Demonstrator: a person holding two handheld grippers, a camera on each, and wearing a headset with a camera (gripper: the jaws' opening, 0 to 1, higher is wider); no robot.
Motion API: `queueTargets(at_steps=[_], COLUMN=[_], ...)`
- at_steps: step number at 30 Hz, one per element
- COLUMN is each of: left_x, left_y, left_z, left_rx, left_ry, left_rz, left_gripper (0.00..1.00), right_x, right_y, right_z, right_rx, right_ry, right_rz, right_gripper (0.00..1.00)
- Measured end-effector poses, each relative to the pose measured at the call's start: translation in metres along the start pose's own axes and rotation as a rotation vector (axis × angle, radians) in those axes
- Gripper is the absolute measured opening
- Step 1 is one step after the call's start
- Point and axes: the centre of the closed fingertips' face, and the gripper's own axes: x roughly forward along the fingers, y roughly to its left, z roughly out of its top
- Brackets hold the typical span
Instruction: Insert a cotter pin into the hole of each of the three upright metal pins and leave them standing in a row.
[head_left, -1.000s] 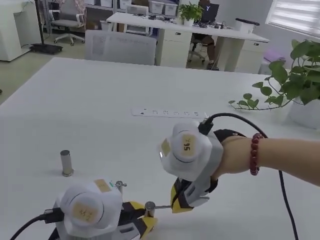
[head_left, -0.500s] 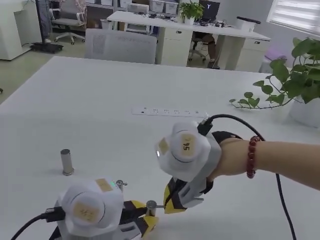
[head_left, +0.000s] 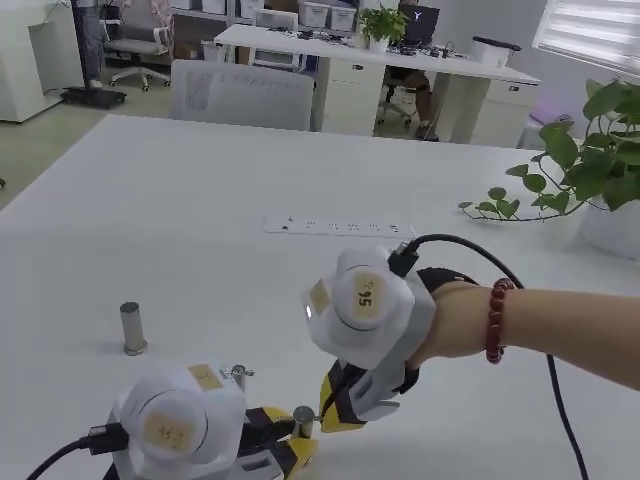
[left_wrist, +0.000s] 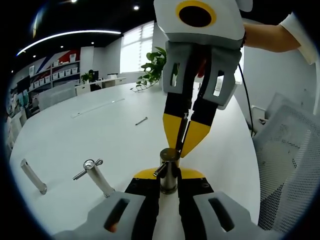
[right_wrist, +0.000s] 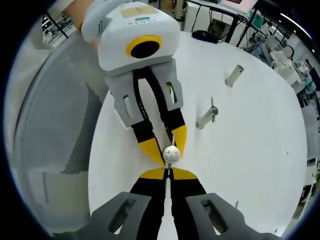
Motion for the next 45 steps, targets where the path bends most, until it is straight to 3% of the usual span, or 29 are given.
queueTargets(at_steps=[13, 28, 33, 45], left_x=[0.0012, 0.0028, 0.0032, 0.0030], left_y=[0.0004, 0.0008, 0.0005, 0.0004], left_z=[-0.0012, -0.0007, -0.0005, -0.0006], left_rx=[-0.032, -0.012, -0.008, -0.014], left_ry=[-0.017, -0.027, -0.028, -0.030], left_rz=[0.009, 0.018, 0.020, 0.019], left_gripper=[0.11, 0.12, 0.12, 0.12], right_x=[-0.0004, -0.0012, -0.0051, -0.0076], right_y=[-0.0013, -0.0018, -0.0013, -0.0030], right_z=[0.0065, 0.0052, 0.0050, -0.0017], right_rx=[0.060, 0.148, 0.178, 0.188], right_ry=[-0.051, -0.091, -0.115, -0.112], right_rz=[-0.005, 0.000, 0.002, -0.010], right_gripper=[0.03, 0.04, 0.09, 0.05])
